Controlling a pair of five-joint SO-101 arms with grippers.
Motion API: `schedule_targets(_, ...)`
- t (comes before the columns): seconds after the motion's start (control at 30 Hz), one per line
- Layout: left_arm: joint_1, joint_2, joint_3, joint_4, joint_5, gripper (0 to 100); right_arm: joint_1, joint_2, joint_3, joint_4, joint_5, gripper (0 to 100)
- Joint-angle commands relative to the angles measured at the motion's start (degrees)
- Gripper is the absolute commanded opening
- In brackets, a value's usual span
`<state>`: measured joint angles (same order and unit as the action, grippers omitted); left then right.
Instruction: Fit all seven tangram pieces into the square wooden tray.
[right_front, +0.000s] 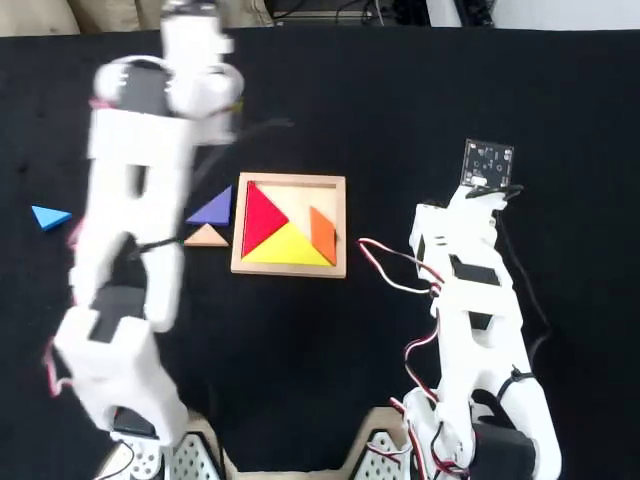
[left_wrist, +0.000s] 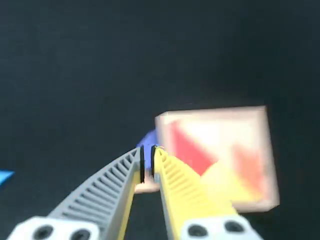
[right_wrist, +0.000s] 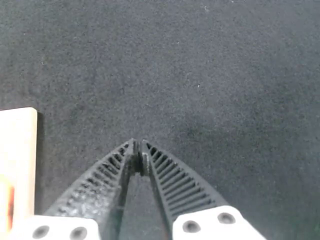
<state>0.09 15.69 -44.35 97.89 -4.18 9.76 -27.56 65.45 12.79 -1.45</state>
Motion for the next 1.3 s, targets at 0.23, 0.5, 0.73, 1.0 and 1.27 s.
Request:
schedule_targets(0.23, -21.76, -4.84, 21.05, 2.73, -42.29, 17, -0.97, -1.63, -1.19, -1.23, 0.53, 1.1)
schedule_targets(0.5, -17.80, -1.49, 39.08, -16.18, -48.97, 18, -2.46, -1.63, -0.92, -1.23, 0.70, 1.1)
schedule_targets(0.73, -17.45, -1.76, 41.89, -26.37, -48.97, 18, -2.73, -1.63, -0.66, -1.23, 3.25, 1.1)
schedule_targets(1.0, -14.37, -1.67, 35.21, -20.84, -36.40, 18, -3.69, -1.63, -1.01, -1.32, 3.34, 1.1)
schedule_targets(1.27, -0.40, -1.14, 38.81, -27.87, -31.21, 18, -3.96, -1.63, -0.75, -1.32, 3.43, 1.1)
